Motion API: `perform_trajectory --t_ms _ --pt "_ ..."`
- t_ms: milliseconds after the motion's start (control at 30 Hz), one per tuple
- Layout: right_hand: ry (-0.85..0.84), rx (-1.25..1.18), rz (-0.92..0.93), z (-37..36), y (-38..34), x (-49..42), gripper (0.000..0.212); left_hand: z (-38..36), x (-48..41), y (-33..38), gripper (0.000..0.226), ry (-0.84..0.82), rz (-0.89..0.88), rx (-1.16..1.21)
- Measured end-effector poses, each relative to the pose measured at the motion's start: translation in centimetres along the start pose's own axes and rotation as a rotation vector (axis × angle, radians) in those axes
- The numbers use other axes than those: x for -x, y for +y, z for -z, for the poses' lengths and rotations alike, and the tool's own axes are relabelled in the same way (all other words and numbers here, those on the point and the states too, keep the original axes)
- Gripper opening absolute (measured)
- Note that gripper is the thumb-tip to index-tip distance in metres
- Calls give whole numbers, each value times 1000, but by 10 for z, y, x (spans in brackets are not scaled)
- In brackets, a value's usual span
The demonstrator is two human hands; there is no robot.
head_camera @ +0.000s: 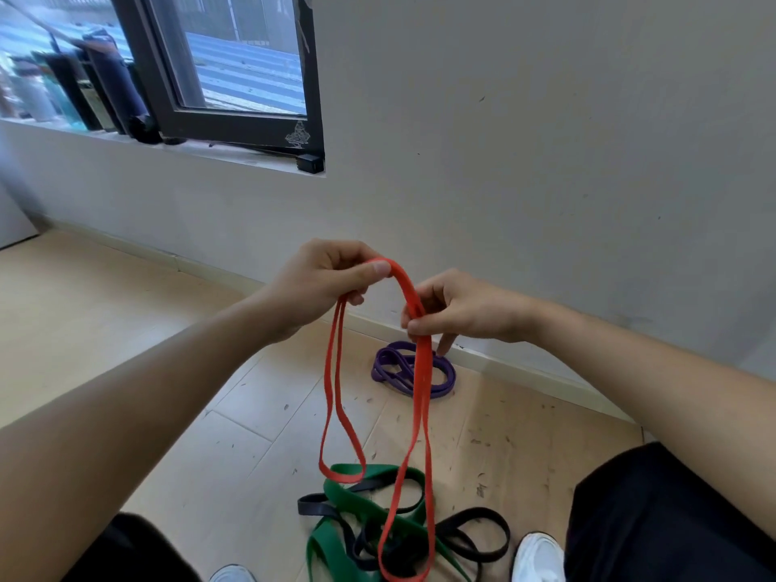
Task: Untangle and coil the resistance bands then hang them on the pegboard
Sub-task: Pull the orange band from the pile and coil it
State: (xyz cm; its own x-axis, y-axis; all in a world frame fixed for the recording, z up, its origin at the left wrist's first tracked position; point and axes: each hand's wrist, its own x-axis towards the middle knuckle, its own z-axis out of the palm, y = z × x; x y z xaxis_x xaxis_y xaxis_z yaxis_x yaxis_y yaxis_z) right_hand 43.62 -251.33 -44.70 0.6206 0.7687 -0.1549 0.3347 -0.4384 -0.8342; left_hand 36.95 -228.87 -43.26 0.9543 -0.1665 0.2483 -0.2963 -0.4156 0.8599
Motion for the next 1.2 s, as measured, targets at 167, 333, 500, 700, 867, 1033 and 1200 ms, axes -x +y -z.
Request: perform_trajectory --t_ms 167,333,500,700,867,1033,1200 --pt "-67 -2 -83 9 10 2 13 13 2 -4 20 136 12 101" --pt "202 -237 121 40 -8 19 23 30 5 -16 29 158 92 179" --pt "404 -170 248 45 -23 24 26 22 4 -16 26 102 112 157" --pt "417 -45 212 41 -19 17 26 6 -6 -9 23 73 117 125" --pt "371 86 195 32 -16 8 28 -12 -18 0 32 87 81 97" --pt "312 41 190 27 -12 0 25 -20 -28 5 18 148 29 13" --pt "137 -19 -6 20 13 -10 12 -18 -31 7 17 235 -35 29"
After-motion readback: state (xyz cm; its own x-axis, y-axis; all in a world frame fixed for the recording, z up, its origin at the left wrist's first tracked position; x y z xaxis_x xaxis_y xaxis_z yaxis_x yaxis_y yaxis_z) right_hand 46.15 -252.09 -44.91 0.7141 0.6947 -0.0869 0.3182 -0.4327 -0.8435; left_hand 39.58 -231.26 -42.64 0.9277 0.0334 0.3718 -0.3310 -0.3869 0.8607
